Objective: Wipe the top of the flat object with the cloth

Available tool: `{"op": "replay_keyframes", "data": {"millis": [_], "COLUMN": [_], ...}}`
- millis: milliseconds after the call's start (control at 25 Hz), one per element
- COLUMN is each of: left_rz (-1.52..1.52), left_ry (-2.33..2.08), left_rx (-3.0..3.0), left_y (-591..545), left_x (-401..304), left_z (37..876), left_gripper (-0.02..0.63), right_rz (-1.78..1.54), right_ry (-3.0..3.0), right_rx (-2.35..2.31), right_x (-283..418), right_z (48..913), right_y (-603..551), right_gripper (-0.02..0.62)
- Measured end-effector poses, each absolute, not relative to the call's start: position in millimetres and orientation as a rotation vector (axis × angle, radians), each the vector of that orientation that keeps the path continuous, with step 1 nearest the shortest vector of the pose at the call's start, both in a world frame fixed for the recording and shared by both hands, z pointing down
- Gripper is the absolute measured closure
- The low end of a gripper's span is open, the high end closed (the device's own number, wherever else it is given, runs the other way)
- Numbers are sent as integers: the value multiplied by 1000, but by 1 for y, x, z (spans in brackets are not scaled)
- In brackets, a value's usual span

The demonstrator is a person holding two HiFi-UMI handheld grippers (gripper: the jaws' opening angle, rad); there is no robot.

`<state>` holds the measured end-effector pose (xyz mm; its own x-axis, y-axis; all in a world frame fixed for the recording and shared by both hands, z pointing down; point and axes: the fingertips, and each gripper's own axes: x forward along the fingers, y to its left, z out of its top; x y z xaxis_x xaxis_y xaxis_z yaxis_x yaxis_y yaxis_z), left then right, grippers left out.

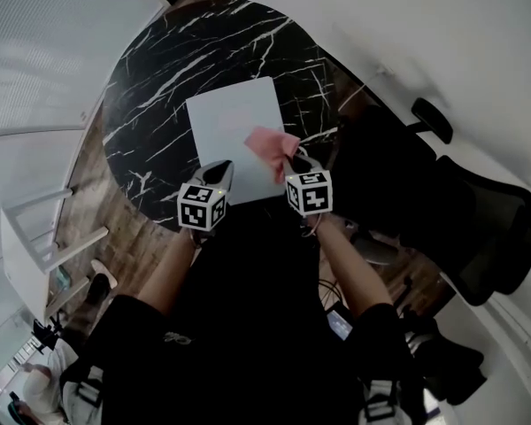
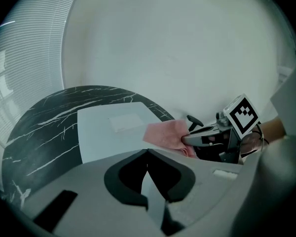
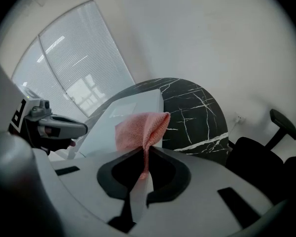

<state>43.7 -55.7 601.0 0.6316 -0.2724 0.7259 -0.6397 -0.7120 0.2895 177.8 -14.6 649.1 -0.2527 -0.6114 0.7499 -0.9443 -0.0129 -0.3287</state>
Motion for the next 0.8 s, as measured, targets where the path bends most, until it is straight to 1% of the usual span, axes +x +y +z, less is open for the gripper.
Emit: {"op": "replay_keyframes", "data": {"millis": [440, 800], "left_rz": [935, 883], "left_ry": [-697, -784], "left_rx": [2331, 2285], "left_y": [-62, -71], "left_x": [50, 32], "left_z": [599, 595], "left_gripper": [607, 607], "right_rz": [1185, 1084], "right_ry": [-1871, -2046], "right_rx": [1679, 1680], "right_x": [190, 174], "right_z": [648, 608], "right_y": [-17, -52], "right_gripper": [588, 588]}}
